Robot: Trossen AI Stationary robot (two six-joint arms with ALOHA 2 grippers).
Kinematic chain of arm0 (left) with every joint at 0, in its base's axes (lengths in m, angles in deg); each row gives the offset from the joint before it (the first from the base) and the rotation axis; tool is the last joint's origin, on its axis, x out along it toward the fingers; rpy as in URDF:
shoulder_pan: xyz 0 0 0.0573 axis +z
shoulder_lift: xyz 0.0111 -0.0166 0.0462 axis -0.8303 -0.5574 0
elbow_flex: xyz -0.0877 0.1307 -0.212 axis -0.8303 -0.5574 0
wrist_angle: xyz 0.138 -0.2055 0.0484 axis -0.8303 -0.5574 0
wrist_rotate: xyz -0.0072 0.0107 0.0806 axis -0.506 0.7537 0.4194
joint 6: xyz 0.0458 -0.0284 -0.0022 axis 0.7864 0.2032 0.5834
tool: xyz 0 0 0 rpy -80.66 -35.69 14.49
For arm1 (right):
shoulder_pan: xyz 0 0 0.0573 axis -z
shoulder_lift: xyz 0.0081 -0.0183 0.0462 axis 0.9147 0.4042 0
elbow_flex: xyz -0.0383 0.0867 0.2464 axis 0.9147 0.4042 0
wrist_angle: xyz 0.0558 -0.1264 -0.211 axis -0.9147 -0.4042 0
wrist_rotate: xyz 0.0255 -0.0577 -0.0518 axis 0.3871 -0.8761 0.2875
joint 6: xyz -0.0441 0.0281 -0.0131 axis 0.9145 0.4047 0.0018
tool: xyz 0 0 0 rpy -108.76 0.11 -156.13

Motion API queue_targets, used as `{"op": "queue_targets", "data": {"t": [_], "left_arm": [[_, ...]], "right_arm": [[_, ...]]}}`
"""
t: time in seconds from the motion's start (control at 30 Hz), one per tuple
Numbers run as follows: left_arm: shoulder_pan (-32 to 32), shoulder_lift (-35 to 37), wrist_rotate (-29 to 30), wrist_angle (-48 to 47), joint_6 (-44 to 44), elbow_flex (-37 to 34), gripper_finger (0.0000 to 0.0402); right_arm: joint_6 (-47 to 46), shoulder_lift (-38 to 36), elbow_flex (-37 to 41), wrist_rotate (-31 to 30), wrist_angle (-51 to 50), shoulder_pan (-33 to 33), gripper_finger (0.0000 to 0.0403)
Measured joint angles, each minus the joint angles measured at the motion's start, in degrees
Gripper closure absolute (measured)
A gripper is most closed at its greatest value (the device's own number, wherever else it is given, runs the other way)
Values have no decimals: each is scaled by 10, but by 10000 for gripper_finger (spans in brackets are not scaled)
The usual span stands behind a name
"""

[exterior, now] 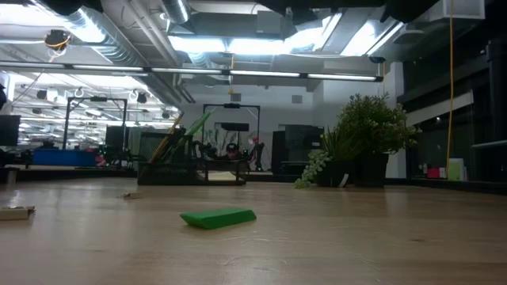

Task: Pick and place office supplies into organizer
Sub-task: Put the yellow pencil into the desk organizer

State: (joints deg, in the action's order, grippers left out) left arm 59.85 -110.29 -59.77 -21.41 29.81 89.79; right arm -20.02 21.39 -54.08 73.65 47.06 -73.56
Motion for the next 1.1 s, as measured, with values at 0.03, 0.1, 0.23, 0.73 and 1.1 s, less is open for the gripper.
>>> {"op": "queue_targets", "data": {"t": [0.03, 0.1, 0.23, 0.73, 1.1], "left_arm": [[0, 0, 0, 0, 1, 0, 389], [0, 0, 2, 0, 1, 0, 389], [1, 0, 4, -1, 4, 0, 389], [47, 8, 108, -59, 31, 0, 388], [49, 46, 300, -209, 32, 0, 386]], "right_arm": [[0, 0, 0, -1, 0, 0, 363], [-1, 0, 0, -3, 0, -2, 334], [-2, -1, 0, -37, 0, -12, 276], [30, -77, 0, -172, -116, -53, 191], [-68, -96, 0, -203, -256, -66, 337]]}}
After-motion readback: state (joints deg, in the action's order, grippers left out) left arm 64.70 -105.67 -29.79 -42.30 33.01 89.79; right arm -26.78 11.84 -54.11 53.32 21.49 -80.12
